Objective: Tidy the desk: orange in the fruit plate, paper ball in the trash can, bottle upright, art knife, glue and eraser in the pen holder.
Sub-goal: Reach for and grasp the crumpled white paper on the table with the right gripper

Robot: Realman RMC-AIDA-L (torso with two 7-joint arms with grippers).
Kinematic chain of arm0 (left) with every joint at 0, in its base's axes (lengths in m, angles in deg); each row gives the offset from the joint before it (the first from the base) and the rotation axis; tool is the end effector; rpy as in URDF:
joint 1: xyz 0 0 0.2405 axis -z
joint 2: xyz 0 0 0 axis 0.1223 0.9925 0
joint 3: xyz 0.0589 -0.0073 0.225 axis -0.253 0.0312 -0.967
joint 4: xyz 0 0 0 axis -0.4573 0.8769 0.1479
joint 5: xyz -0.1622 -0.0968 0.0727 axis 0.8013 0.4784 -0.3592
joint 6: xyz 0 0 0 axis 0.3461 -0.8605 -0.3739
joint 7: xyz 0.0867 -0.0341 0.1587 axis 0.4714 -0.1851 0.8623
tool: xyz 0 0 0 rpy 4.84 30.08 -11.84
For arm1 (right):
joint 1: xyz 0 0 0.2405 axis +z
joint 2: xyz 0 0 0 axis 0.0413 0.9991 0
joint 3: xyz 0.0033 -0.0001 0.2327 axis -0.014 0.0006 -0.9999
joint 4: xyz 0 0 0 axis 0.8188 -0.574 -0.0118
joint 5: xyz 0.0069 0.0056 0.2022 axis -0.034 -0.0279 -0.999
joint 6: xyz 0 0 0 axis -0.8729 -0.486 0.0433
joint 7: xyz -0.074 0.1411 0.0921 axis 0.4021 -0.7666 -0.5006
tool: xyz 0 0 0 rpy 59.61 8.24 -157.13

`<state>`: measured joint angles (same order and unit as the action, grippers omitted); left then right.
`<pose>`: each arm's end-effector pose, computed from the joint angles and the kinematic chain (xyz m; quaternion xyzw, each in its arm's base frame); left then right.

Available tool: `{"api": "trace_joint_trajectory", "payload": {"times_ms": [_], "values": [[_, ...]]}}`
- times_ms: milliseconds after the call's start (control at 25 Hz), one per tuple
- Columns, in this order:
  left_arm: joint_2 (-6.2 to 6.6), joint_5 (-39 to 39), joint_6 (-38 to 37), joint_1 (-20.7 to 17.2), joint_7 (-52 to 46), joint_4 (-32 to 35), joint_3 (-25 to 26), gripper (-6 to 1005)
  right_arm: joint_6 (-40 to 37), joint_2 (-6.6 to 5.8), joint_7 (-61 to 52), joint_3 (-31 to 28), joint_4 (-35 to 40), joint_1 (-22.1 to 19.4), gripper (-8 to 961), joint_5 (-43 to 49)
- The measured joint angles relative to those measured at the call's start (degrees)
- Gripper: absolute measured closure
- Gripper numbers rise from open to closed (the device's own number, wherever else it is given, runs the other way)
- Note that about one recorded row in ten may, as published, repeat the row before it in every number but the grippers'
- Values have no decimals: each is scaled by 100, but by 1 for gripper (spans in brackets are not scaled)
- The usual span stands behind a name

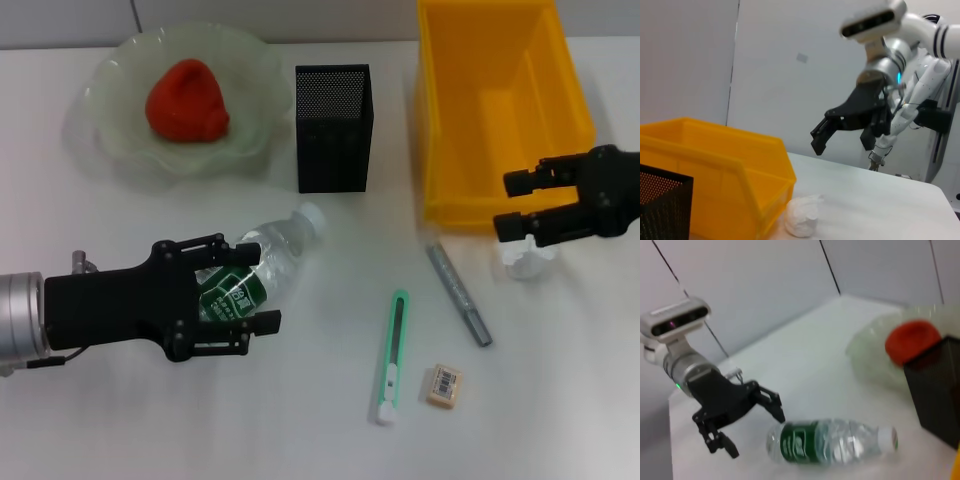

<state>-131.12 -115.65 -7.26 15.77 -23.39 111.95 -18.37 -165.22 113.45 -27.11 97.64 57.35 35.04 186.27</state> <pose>-0.2318 0.2686 -0.0363 -0.9471 -0.1253 -0.2858 0.0744 0.2032 0.3215 0.0390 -0.9493 0.2699 0.1547 0.0460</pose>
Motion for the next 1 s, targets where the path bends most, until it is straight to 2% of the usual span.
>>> {"api": "trace_joint_trajectory", "payload": {"times_ms": [120,160,280,440,640,720,760,800,1000], "values": [[-2,19,33,7,20,0,0,190,-203,-71,-808,101,371,325,127,544],[-2,30,39,14,24,1,7,190,-204,-94,-1320,346,560,531,127,1034],[-2,32,46,28,24,2,20,190,-189,-100,-1670,555,653,674,127,1397],[-2,37,73,52,27,7,83,190,-105,-62,-2262,1011,794,919,127,2115],[-2,41,85,62,29,29,95,190,19,-12,-2604,1356,861,995,126,2500],[-2,43,101,62,30,34,95,190,123,50,-2701,1472,874,1001,126,2669],[-2,43,119,62,29,38,94,190,271,165,-2739,1534,890,1001,126,2905],[-2,43,119,62,29,38,94,190,271,165,-2739,1534,890,1001,126,2905],[-2,44,128,60,29,42,92,190,625,470,-2768,1610,1057,971,126,3519]]}}
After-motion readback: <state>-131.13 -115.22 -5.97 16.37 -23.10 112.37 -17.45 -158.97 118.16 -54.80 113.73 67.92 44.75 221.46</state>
